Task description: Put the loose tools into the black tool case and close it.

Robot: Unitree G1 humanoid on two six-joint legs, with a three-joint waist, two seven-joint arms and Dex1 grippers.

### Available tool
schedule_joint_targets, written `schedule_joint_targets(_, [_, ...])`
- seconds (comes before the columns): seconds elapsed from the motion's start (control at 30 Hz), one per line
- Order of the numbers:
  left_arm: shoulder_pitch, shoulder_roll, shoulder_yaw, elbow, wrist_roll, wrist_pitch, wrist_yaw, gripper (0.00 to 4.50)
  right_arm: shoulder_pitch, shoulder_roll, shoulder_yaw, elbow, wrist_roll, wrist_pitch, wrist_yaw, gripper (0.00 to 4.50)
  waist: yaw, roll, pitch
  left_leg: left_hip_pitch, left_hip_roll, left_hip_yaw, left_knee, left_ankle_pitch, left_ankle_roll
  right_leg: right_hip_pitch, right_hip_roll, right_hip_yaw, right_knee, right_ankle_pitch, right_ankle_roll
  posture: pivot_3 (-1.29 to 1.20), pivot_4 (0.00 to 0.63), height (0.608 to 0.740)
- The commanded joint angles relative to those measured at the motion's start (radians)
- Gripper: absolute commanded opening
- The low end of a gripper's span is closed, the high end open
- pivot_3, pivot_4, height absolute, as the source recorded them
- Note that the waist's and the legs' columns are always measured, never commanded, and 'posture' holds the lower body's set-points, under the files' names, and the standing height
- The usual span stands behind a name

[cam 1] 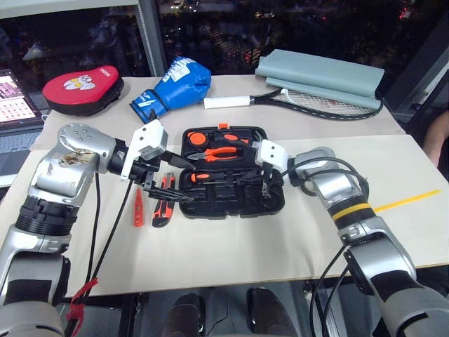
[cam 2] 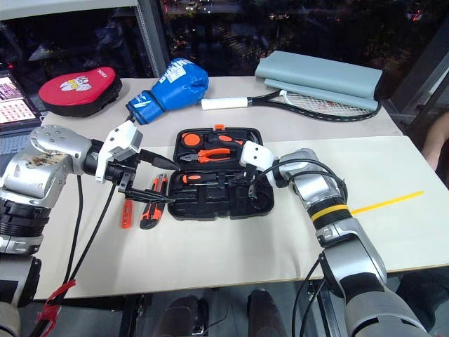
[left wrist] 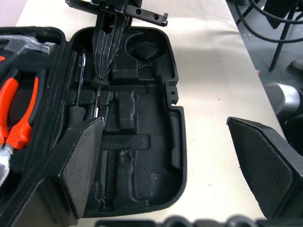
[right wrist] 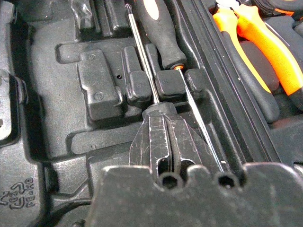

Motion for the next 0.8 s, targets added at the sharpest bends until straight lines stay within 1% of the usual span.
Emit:
schedule_joint_targets(0.03, [0.139, 0.083, 0.164, -0.128, -0.070, 0.102, 0.053, 4.50, 0.069, -0.037, -0.097, -0.223, 0.174, 0.158, -0.034, 1.45, -0.004, 0.000, 0.000, -0.001, 0.000, 0.001, -0.001, 0.000, 0.000, -0.001, 0.000, 0.000, 0.000, 0.000, 0.000, 0.00, 0.150, 0.736])
schedule_joint_targets(0.13, [0.329, 0.139, 0.305, -0.187, -0.073, 0.121, 0.080, 4.50, 0.127, -0.072, -0.139, -0.312, 0.260, 0.187, -0.038, 2.59, -0.008, 0.000, 0.000, -0.001, 0.000, 0.002, -0.006, 0.000, 0.000, -0.002, -0.002, 0.000, -0.004, 0.000, 0.000, 0.00, 0.150, 0.736])
schedule_joint_targets(0.2, [0.514, 0.167, 0.478, -0.192, -0.036, 0.137, 0.087, 4.50, 0.167, -0.097, -0.182, -0.348, 0.335, 0.204, -0.025, 3.21, -0.009, 0.000, 0.000, 0.000, 0.000, 0.002, -0.006, 0.000, 0.000, -0.002, -0.003, -0.001, -0.010, 0.000, 0.000, 0.00, 0.150, 0.736])
schedule_joint_targets(0.23, [0.578, 0.173, 0.539, -0.192, -0.020, 0.144, 0.101, 4.50, 0.178, -0.110, -0.195, -0.354, 0.356, 0.206, -0.023, 3.55, -0.011, 0.000, 0.000, 0.000, 0.000, 0.002, -0.006, 0.000, -0.001, -0.002, -0.003, -0.001, -0.010, 0.000, 0.000, 0.00, 0.150, 0.736])
schedule_joint_targets(0.3, [0.645, 0.181, 0.595, -0.201, -0.009, 0.168, 0.144, 4.50, 0.186, -0.131, -0.205, -0.351, 0.382, 0.199, -0.034, 4.29, -0.007, 0.000, 0.000, 0.003, 0.000, 0.003, -0.007, 0.000, -0.001, 0.000, -0.004, -0.001, -0.010, -0.001, -0.001, 0.00, 0.150, 0.736])
schedule_joint_targets(0.33, [0.665, 0.183, 0.606, -0.213, -0.010, 0.177, 0.160, 4.50, 0.185, -0.137, -0.206, -0.346, 0.394, 0.194, -0.043, 4.48, -0.001, 0.000, 0.000, 0.005, 0.000, 0.003, -0.007, 0.000, -0.001, 0.001, -0.005, -0.002, -0.010, -0.001, -0.001, 0.00, 0.150, 0.736])
schedule_joint_targets(0.43, [0.675, 0.186, 0.595, -0.281, -0.042, 0.260, 0.209, 4.50, 0.176, -0.145, -0.196, -0.334, 0.408, 0.182, -0.065, 4.48, 0.020, 0.000, 0.000, 0.011, 0.000, 0.001, -0.006, 0.002, -0.001, 0.009, -0.006, -0.005, -0.012, -0.001, -0.001, 0.00, 0.150, 0.736])
schedule_joint_targets(0.47, [0.663, 0.186, 0.579, -0.308, -0.053, 0.300, 0.235, 4.50, 0.174, -0.146, -0.190, -0.331, 0.409, 0.176, -0.071, 4.48, 0.024, 0.000, 0.000, 0.014, 0.000, 0.001, -0.007, 0.002, -0.001, 0.012, -0.007, -0.006, -0.013, -0.001, -0.001, 0.00, 0.150, 0.736])
schedule_joint_targets(0.53, [0.611, 0.182, 0.534, -0.358, -0.088, 0.414, 0.299, 4.50, 0.169, -0.146, -0.177, -0.331, 0.414, 0.169, -0.086, 4.48, 0.029, -0.001, 0.000, 0.015, 0.000, 0.000, -0.006, 0.002, -0.001, 0.013, -0.007, -0.007, -0.015, -0.003, 0.000, 0.00, 0.150, 0.736])
schedule_joint_targets(0.63, [0.469, 0.159, 0.465, -0.397, -0.145, 0.671, 0.412, 4.50, 0.167, -0.143, -0.159, -0.337, 0.417, 0.153, -0.110, 4.48, 0.032, -0.002, 0.000, 0.014, -0.001, 0.000, -0.006, 0.002, -0.001, 0.014, -0.007, -0.006, -0.014, -0.002, 0.000, 0.00, 0.150, 0.736])
schedule_joint_targets(0.7, [0.349, 0.125, 0.402, -0.394, -0.133, 0.840, 0.503, 4.50, 0.169, -0.136, -0.151, -0.346, 0.424, 0.150, -0.133, 4.48, 0.030, -0.002, 0.000, 0.014, -0.001, 0.001, -0.006, 0.002, -0.002, 0.013, -0.007, -0.006, -0.010, -0.001, 0.000, 0.00, 0.150, 0.736])
schedule_joint_targets(0.73, [0.303, 0.114, 0.372, -0.386, -0.134, 0.889, 0.540, 4.50, 0.172, -0.133, -0.146, -0.353, 0.428, 0.149, -0.144, 4.48, 0.030, -0.002, 0.000, 0.014, -0.002, 0.001, -0.007, 0.002, -0.002, 0.013, -0.007, -0.006, -0.010, -0.001, 0.000, 0.00, 0.150, 0.736])
schedule_joint_targets(0.8, [0.225, 0.089, 0.317, -0.329, -0.169, 0.922, 0.625, 4.50, 0.182, -0.129, -0.139, -0.371, 0.438, 0.144, -0.163, 4.48, 0.025, -0.002, 0.000, 0.013, -0.002, 0.000, -0.007, 0.002, -0.002, 0.012, -0.005, -0.006, -0.010, -0.001, -0.001, 0.00, 0.150, 0.736])
